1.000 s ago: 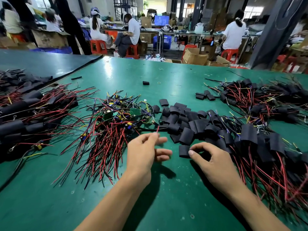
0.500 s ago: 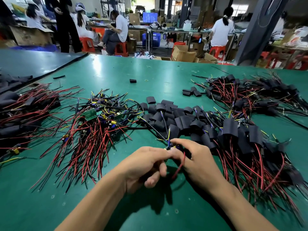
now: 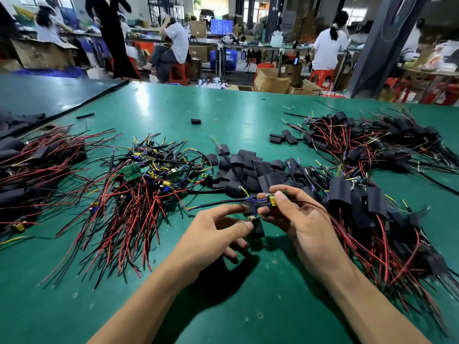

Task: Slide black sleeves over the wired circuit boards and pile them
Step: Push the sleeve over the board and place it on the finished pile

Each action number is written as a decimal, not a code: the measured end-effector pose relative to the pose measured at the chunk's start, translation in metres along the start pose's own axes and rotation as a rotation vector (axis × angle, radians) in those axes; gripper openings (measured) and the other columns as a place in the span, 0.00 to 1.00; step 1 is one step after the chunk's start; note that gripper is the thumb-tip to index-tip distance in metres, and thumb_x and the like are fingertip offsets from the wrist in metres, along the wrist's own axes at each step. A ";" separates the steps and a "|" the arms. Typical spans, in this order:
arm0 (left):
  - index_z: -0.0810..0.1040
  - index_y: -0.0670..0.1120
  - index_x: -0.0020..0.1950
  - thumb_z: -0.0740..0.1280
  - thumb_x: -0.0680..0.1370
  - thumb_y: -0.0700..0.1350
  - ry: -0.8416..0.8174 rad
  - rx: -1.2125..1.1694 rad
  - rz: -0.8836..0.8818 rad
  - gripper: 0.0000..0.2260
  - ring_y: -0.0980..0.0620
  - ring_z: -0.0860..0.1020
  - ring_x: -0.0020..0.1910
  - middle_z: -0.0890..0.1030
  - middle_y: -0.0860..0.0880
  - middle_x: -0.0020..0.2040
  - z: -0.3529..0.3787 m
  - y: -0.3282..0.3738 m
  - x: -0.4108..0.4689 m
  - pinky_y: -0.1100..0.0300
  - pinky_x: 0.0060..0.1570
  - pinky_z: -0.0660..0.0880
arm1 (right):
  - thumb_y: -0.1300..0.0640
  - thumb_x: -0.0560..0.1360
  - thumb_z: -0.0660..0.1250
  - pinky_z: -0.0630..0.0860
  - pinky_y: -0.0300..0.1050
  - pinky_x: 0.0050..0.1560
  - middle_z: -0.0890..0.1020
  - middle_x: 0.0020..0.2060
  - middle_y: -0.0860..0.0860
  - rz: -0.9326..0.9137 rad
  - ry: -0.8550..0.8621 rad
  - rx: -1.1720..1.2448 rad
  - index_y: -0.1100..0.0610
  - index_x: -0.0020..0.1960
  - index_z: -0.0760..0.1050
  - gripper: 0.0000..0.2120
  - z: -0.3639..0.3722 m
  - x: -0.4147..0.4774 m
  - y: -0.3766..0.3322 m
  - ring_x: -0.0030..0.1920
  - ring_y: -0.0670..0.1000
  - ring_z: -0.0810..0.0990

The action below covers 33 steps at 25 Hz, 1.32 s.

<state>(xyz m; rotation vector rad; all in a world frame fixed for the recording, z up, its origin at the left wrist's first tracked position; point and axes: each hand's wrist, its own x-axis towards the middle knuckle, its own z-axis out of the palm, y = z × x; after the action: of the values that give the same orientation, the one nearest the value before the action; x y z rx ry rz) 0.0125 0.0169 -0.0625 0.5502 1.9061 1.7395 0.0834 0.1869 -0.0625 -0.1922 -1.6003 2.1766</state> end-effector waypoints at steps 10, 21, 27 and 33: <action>0.82 0.49 0.43 0.70 0.79 0.45 0.445 0.182 0.238 0.06 0.53 0.82 0.27 0.83 0.51 0.37 0.000 0.001 0.000 0.58 0.30 0.79 | 0.54 0.78 0.69 0.78 0.38 0.36 0.87 0.47 0.55 -0.162 0.232 -0.166 0.54 0.53 0.79 0.05 -0.011 0.008 0.001 0.37 0.48 0.82; 0.82 0.45 0.50 0.72 0.77 0.41 0.520 -0.103 0.146 0.03 0.56 0.84 0.37 0.83 0.47 0.48 -0.008 0.003 0.000 0.59 0.39 0.82 | 0.63 0.83 0.59 0.81 0.44 0.51 0.85 0.47 0.56 -0.259 0.280 0.100 0.60 0.58 0.72 0.05 0.000 0.005 -0.014 0.52 0.59 0.86; 0.86 0.46 0.46 0.71 0.73 0.55 0.169 -0.277 0.055 0.13 0.54 0.76 0.27 0.83 0.49 0.40 0.005 0.010 -0.002 0.63 0.26 0.73 | 0.60 0.77 0.69 0.76 0.37 0.59 0.83 0.60 0.49 -0.301 -0.101 -0.277 0.56 0.53 0.80 0.05 0.017 -0.015 -0.004 0.60 0.49 0.82; 0.85 0.49 0.54 0.76 0.67 0.46 -0.106 -0.543 0.001 0.16 0.49 0.82 0.35 0.85 0.45 0.48 0.001 0.016 -0.005 0.61 0.31 0.78 | 0.57 0.71 0.74 0.77 0.44 0.51 0.79 0.60 0.44 -0.341 -0.137 -0.552 0.46 0.51 0.85 0.11 0.012 -0.015 -0.006 0.50 0.43 0.80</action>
<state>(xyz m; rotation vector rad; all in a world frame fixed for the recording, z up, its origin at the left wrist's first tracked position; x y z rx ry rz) 0.0162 0.0162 -0.0463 0.4224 1.2781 2.0699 0.0942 0.1716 -0.0546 0.0695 -2.1064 1.4886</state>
